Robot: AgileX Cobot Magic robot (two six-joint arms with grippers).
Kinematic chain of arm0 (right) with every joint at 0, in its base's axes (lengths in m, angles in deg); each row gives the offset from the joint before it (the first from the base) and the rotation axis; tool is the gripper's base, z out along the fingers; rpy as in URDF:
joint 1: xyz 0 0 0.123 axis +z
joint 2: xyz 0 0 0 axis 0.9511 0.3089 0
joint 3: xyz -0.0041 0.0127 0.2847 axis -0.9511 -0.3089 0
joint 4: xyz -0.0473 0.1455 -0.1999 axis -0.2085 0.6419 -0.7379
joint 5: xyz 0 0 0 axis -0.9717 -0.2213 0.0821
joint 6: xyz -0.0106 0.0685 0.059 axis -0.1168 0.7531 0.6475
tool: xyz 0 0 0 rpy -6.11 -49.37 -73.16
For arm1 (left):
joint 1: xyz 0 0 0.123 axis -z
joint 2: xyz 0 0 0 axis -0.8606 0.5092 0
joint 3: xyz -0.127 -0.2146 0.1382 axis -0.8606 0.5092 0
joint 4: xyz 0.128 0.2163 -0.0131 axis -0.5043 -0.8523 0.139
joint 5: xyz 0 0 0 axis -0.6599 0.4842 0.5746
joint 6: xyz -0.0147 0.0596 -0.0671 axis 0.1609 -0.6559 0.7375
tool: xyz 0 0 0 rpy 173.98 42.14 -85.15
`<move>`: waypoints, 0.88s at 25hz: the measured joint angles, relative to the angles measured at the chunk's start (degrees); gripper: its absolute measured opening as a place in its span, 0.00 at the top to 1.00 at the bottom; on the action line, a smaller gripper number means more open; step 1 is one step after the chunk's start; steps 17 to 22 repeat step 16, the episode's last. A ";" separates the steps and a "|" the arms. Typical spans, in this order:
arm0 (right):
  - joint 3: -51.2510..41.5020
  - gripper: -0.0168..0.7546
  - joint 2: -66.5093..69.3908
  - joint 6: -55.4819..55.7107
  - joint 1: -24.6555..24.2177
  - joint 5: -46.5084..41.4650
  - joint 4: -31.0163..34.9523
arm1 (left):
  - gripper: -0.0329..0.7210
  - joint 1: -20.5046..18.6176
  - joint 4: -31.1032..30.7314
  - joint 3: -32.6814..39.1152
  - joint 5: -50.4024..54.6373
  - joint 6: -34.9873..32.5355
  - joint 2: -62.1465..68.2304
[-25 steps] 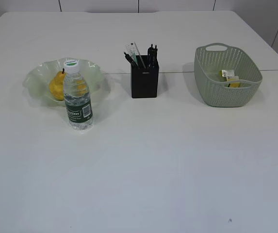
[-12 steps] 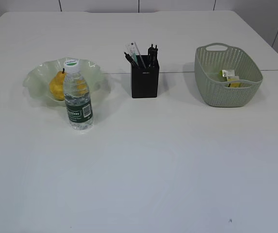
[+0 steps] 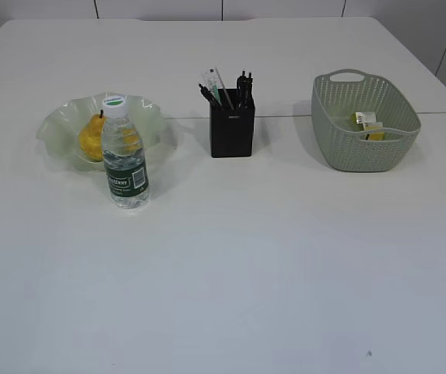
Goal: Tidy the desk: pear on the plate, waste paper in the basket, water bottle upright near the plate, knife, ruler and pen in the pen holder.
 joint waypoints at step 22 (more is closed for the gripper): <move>0.00 0.56 0.00 0.13 0.00 0.13 -0.08 | 0.33 0.00 0.00 0.00 0.00 0.00 0.00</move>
